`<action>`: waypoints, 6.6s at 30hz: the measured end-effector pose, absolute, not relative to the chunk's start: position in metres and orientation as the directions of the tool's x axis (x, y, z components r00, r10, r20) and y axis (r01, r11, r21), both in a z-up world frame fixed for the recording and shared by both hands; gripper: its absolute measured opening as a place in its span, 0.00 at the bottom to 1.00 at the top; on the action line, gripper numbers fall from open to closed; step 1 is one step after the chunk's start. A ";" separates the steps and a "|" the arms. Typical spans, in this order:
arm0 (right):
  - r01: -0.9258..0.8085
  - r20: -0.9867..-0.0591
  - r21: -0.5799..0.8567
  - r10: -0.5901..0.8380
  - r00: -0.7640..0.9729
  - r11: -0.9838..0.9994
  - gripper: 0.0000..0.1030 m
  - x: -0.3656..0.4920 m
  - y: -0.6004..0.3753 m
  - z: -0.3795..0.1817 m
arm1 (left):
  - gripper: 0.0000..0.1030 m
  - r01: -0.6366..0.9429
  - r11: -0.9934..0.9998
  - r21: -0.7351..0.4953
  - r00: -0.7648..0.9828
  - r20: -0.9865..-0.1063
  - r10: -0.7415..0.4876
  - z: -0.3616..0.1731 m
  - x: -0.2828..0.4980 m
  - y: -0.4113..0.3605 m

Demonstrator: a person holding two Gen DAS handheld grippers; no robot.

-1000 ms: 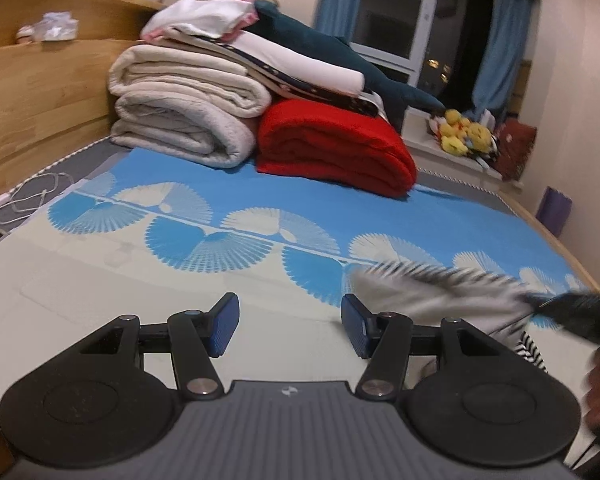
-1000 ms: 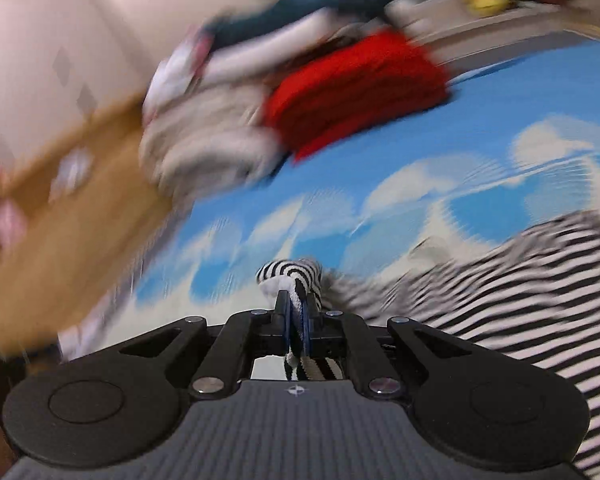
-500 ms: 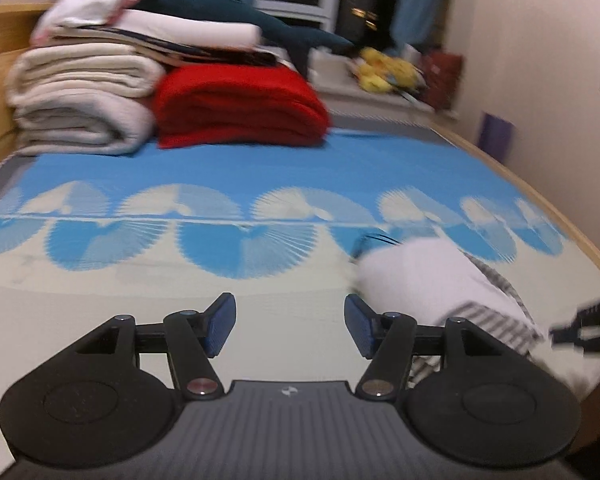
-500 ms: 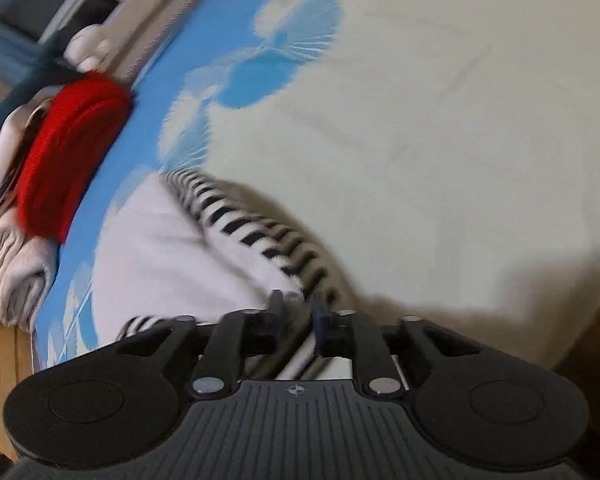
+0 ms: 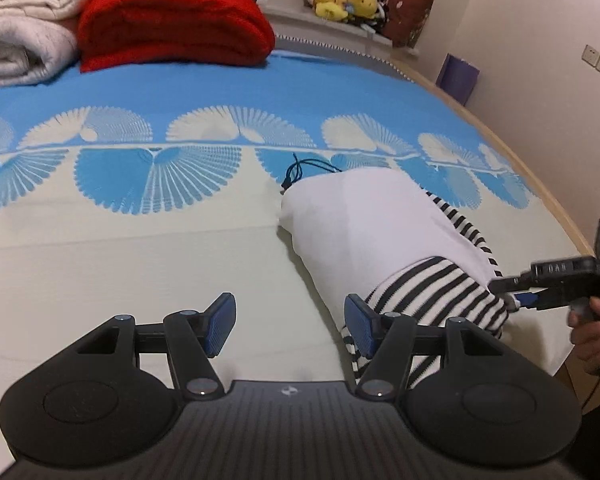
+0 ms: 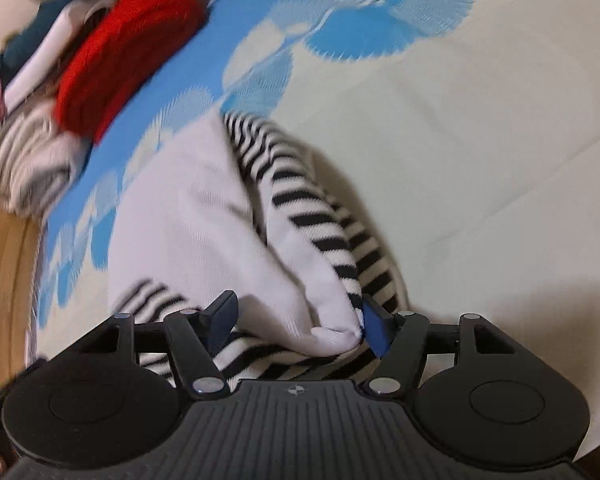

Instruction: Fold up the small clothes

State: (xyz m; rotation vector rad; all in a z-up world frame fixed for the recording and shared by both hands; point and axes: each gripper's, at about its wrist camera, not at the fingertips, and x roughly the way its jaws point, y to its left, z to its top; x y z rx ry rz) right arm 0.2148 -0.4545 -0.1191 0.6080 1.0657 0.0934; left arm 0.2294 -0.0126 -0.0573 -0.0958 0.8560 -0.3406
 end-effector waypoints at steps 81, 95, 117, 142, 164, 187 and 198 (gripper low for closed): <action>-0.031 -0.618 0.640 0.538 0.574 0.768 0.05 0.249 -0.343 -0.077 | 0.42 0.205 0.931 -0.303 0.631 -0.686 -0.362 -0.042 0.295 0.048; 0.191 -0.803 0.453 0.305 0.513 0.871 0.29 0.231 -0.397 -0.099 | 0.17 0.379 0.911 -0.161 0.330 -0.896 -0.295 -0.125 0.277 -0.002; -0.170 -0.743 0.399 0.426 0.516 0.901 0.00 0.256 -0.333 -0.100 | 0.24 0.336 0.907 -0.253 0.477 -0.785 -0.396 -0.088 0.278 0.005; -0.005 -0.830 0.368 0.331 0.448 0.930 0.00 0.247 -0.370 -0.110 | 0.26 0.505 0.835 -0.219 0.349 -0.833 -0.430 -0.099 0.269 -0.031; -0.332 -0.877 0.179 0.303 0.374 0.926 0.05 0.229 -0.324 -0.124 | 0.31 0.402 0.853 -0.331 0.424 -0.759 -0.494 -0.088 0.300 -0.018; 0.104 -0.637 0.601 0.398 0.660 0.792 0.43 0.342 -0.379 -0.129 | 0.35 0.140 0.910 -0.391 0.611 -0.689 -0.390 -0.084 0.344 0.009; 0.017 -0.561 0.513 0.320 0.764 0.858 0.06 0.350 -0.374 -0.102 | 0.35 0.171 0.911 -0.374 0.666 -0.638 -0.387 -0.082 0.366 -0.008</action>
